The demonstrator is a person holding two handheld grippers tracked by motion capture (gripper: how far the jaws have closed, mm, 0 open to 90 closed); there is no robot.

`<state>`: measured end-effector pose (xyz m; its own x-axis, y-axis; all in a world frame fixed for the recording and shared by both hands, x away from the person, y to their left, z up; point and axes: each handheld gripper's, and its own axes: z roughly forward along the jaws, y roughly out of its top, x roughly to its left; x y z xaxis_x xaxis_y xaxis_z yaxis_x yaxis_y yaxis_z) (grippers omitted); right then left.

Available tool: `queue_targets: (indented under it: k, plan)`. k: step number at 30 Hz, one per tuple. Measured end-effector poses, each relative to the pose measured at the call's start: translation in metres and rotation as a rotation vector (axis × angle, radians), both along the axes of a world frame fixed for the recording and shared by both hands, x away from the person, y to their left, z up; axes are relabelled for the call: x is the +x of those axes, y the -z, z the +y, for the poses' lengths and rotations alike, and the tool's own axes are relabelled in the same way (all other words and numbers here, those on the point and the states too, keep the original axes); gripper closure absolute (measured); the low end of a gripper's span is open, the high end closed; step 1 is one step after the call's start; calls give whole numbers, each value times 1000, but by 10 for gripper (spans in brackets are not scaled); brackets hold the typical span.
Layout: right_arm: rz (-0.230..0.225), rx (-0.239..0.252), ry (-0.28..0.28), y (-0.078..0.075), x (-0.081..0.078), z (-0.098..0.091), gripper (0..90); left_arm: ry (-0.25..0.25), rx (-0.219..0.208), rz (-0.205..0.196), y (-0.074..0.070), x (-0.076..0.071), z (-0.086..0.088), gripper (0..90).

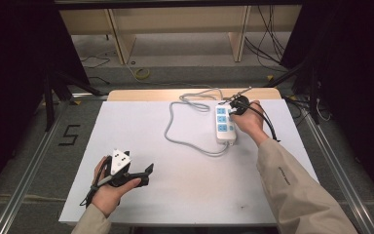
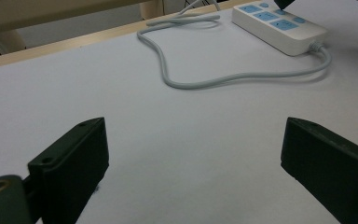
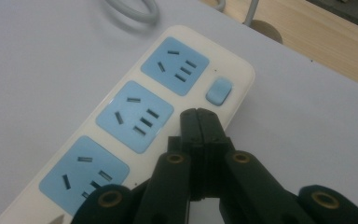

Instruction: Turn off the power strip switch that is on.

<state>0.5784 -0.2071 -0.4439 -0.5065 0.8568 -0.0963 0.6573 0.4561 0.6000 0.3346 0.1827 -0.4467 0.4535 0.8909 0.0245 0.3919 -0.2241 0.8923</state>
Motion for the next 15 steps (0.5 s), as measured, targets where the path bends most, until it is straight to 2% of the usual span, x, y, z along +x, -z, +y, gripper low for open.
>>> queue_targets:
  k: [7, 9, 15]
  plan:
    - [-19, 24, 2, -3, -3, -7, 900, 2, 4, 1, 0, 0, -1, 71]
    - [-31, 35, -3, -5, -3, -8, 845, 2, 4, 1, 0, 0, -1, 72]
    - [-38, 58, -15, -11, -6, -8, 808, 1, 7, 2, 0, 0, 0, 72]
